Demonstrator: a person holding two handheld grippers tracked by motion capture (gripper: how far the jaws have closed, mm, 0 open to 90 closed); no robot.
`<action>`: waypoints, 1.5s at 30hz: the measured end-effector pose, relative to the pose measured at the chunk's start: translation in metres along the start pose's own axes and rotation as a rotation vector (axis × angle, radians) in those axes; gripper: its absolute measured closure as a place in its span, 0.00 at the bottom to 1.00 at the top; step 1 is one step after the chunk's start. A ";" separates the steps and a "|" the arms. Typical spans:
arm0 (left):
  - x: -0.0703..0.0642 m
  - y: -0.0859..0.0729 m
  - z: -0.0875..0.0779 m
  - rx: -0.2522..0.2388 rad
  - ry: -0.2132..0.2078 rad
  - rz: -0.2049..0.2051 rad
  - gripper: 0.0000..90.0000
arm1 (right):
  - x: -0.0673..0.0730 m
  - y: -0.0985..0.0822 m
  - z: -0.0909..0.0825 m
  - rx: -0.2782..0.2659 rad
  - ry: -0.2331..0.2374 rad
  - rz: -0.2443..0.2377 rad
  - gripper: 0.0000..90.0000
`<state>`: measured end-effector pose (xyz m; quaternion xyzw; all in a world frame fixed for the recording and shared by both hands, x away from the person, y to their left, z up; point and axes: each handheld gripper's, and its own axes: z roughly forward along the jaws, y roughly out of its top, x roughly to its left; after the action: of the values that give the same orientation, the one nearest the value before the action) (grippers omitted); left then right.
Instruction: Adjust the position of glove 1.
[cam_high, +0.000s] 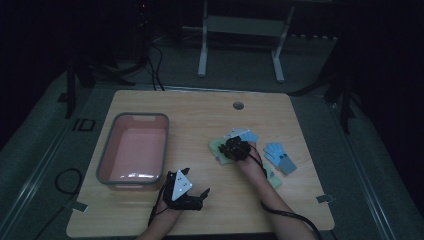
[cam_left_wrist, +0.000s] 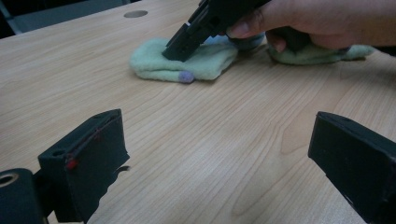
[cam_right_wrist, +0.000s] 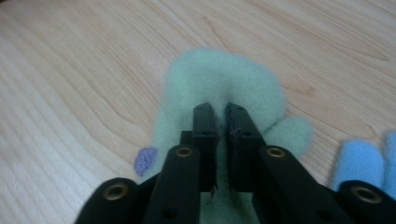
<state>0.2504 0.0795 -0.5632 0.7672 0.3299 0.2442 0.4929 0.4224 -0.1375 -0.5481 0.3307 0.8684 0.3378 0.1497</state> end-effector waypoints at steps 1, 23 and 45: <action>0.000 0.000 0.000 0.000 0.000 0.000 0.05 | 0.000 0.000 0.000 0.000 0.000 0.000 0.94; -0.002 0.000 -0.001 -0.013 0.014 0.010 0.04 | 0.057 -0.009 -0.091 -0.103 -0.134 0.247 0.96; -0.003 -0.001 -0.002 -0.031 -0.003 0.027 0.02 | 0.087 -0.071 -0.075 -0.051 -0.167 0.340 0.94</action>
<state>0.2466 0.0782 -0.5632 0.7643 0.3148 0.2548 0.5018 0.2887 -0.1546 -0.5451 0.4956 0.7757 0.3517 0.1704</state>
